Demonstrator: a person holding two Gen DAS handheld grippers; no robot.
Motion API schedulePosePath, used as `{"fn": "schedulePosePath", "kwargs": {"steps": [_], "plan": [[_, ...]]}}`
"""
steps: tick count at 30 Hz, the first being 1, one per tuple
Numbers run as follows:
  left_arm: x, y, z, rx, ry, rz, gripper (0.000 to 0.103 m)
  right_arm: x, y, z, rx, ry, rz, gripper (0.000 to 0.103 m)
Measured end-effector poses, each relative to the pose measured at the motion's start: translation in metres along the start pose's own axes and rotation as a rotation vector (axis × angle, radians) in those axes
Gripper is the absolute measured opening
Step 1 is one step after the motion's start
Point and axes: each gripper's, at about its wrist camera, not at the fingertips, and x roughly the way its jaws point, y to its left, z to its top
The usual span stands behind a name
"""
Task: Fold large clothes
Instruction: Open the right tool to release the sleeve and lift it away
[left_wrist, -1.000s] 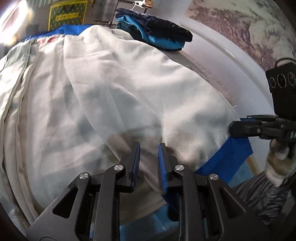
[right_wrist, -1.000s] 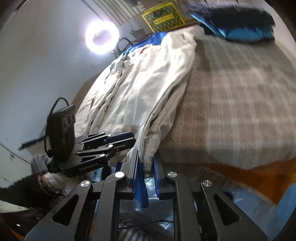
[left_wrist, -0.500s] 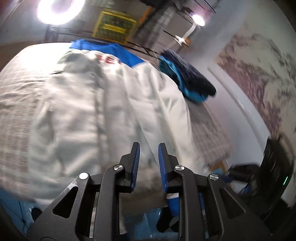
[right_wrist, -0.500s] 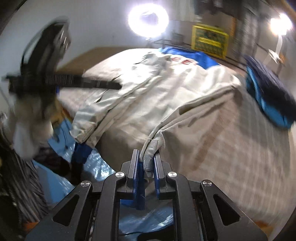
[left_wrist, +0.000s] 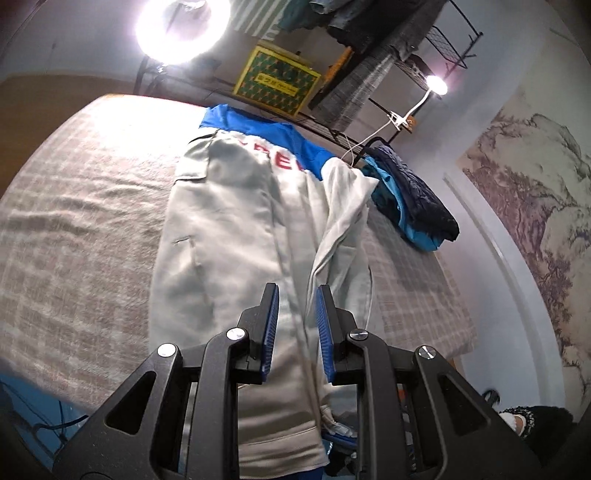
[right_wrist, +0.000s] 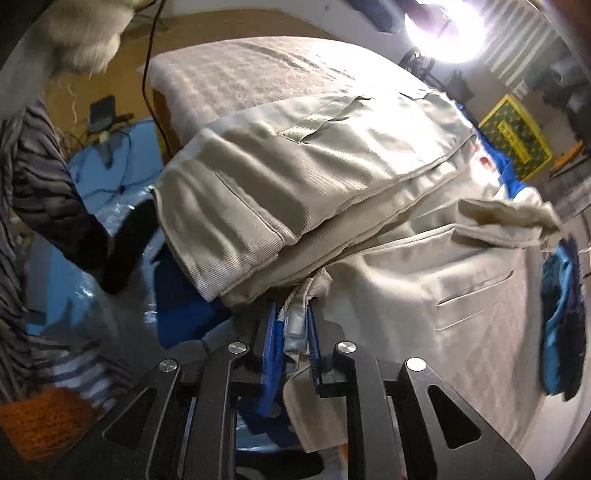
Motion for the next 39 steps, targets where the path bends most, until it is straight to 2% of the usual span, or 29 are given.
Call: {"fn": "schedulePosePath", "kwargs": {"steps": [2,4,5,7,9,11,13,15,17,21,26,33,37,38,39], "plan": [[-0.002,0.007,0.000,-0.017,0.003,-0.003,0.019,-0.016,-0.010,-0.006,0.039,-0.014,0.101,0.027],[-0.004,0.012,-0.001,-0.040,0.010,-0.010,0.019,-0.034,-0.021,-0.012,0.089,-0.039,0.163,0.030],[-0.005,0.014,-0.001,-0.060,0.014,-0.023,0.019,-0.047,-0.032,-0.016,0.125,-0.068,0.214,0.032],[-0.007,0.014,-0.001,-0.082,0.016,-0.048,0.019,-0.066,-0.051,-0.021,0.177,-0.124,0.257,0.037],[-0.007,0.008,-0.001,-0.079,0.017,-0.067,0.019,-0.082,-0.086,-0.025,0.256,-0.185,0.241,0.047],[-0.006,0.000,0.000,-0.059,0.013,-0.072,0.019,-0.089,-0.129,-0.027,0.360,-0.232,0.179,0.049],[-0.004,-0.009,0.002,-0.040,0.016,-0.080,0.019,-0.091,-0.170,-0.029,0.480,-0.274,0.155,0.050],[0.000,-0.014,0.003,-0.029,0.025,-0.075,0.019,-0.089,-0.220,-0.033,0.635,-0.325,0.135,0.058],[0.007,-0.018,0.004,-0.014,0.038,-0.056,0.019,-0.085,-0.258,-0.035,0.742,-0.369,0.106,0.059],[0.020,-0.021,0.007,0.025,0.063,-0.024,0.019,-0.069,-0.317,-0.034,0.884,-0.421,0.095,0.062],[0.032,-0.015,0.019,0.020,0.083,-0.010,0.021,-0.035,-0.370,-0.023,0.966,-0.407,0.038,0.069],[0.036,-0.004,0.036,-0.016,0.083,-0.013,0.021,0.007,-0.430,-0.021,1.154,-0.413,0.114,0.070],[0.038,0.000,0.038,-0.016,0.092,-0.011,0.021,0.021,-0.439,-0.010,1.157,-0.398,0.155,0.069],[0.037,0.002,0.038,-0.025,0.096,-0.015,0.021,0.021,-0.439,-0.006,1.152,-0.401,0.162,0.059],[0.036,0.003,0.038,-0.033,0.097,-0.019,0.021,0.020,-0.438,-0.001,1.139,-0.405,0.176,0.033]]}}
